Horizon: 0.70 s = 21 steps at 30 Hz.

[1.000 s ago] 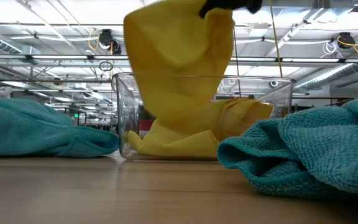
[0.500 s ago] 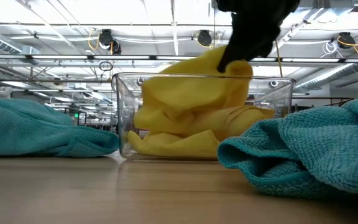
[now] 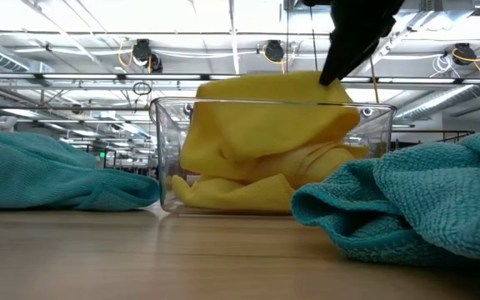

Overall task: Sort microfiber towel by color & place in baskets
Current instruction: Put the yellow microfiber towel into the bottom transparent bin

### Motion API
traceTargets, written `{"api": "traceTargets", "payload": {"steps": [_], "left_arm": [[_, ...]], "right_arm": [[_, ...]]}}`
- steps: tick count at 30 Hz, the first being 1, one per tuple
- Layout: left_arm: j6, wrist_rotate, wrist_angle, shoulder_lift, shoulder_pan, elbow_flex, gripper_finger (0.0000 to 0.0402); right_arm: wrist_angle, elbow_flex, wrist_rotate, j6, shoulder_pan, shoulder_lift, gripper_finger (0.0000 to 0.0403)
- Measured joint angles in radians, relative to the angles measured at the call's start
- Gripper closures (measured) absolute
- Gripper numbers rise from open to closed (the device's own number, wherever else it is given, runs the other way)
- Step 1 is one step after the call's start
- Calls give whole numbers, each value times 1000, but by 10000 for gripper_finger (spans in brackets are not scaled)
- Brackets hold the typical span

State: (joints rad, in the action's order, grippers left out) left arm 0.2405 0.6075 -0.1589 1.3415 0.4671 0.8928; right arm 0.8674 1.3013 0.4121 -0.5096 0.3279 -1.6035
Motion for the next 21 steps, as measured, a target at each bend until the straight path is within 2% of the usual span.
{"api": "traceTargets", "payload": {"steps": [5, 8, 12, 18, 21], "left_arm": [[0, 0, 21, 0, 0, 0, 281], [0, 0, 21, 0, 0, 0, 281], [0, 0, 21, 0, 0, 0, 281], [0, 0, 38, 0, 0, 0, 281], [0, 0, 37, 0, 0, 0, 281]], "right_arm": [[52, 46, 2, 64, -4, 0, 173], [27, 63, 8, 84, 1, 0, 193], [1, 64, 2, 105, 11, 1, 254], [-18, 20, -53, 98, 15, -3, 385], [-67, -29, -51, 98, 2, -3, 389]]}}
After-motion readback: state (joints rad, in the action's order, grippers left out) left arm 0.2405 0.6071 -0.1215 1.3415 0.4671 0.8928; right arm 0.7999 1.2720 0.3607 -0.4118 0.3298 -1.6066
